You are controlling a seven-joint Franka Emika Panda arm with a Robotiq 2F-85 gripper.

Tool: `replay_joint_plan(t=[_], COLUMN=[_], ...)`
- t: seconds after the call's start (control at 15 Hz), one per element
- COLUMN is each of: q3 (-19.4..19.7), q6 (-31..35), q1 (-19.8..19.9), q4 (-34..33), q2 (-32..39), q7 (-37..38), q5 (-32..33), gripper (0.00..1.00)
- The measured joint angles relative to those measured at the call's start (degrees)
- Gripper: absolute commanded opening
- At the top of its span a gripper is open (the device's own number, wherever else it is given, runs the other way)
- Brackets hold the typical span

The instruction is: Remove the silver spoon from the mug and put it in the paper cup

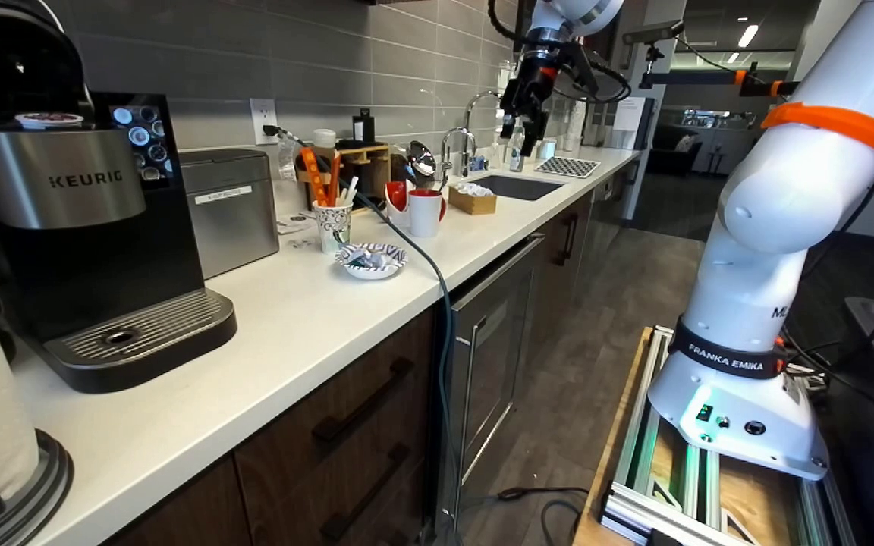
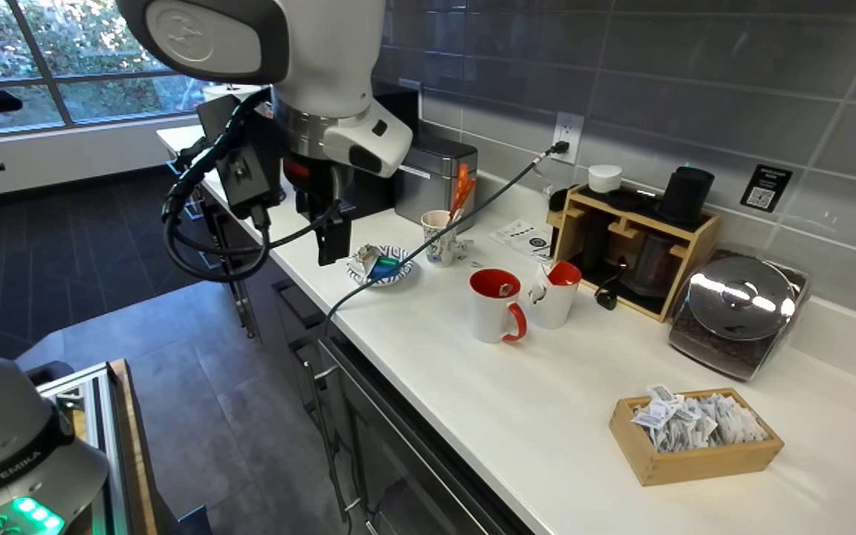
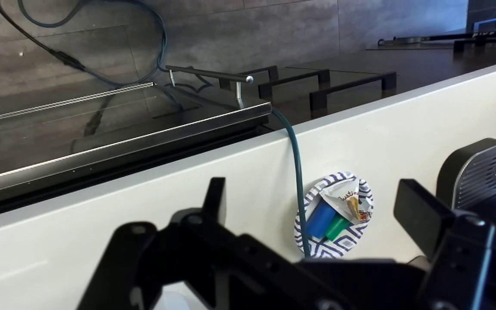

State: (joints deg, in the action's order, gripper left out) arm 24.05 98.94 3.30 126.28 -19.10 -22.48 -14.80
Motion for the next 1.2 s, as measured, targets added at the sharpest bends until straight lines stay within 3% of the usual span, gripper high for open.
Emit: replay_joint_plan(t=[0.53,0.73,1.0,1.2], q3=[-0.3,-1.3,-2.7,-5.1], q6=[0.1,5.1,16.3,21.7], q1=[0.3,0.8,0.3,0.9], q4=[-0.3,0.0,-1.3,-5.1], q2=[-0.1,1.2,8.6,16.2], q7=[0.0,-0.8,-6.9,-10.3], q5=[-0.3,-8.4,-21.2,-22.7], gripper=[1.00,1.00,1.00,1.00])
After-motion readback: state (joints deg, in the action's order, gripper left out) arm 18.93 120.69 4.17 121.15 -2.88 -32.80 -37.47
